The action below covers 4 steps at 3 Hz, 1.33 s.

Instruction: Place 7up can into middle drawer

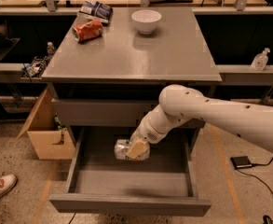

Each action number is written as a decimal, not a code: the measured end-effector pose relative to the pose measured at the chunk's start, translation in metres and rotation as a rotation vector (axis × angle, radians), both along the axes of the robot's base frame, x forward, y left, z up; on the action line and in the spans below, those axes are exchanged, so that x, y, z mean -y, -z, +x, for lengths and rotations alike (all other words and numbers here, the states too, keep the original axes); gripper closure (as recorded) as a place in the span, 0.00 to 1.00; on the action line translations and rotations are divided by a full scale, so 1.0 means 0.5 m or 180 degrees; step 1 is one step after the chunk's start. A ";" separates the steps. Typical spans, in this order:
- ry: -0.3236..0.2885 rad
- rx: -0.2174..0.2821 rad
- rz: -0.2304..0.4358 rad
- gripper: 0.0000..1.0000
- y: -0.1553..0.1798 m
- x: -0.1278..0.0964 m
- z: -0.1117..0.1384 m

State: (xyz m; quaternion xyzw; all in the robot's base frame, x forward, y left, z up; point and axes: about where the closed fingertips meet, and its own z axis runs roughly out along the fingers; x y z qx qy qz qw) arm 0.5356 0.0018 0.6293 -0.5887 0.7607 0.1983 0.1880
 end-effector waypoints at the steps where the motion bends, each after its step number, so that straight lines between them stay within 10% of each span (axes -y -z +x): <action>1: 0.0252 0.0231 0.0252 1.00 0.063 0.016 0.038; 4: 0.0350 0.0219 0.0340 1.00 0.115 0.030 0.053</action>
Offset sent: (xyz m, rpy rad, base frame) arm 0.0097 -0.0074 -0.0266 0.0580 -0.0425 -0.0530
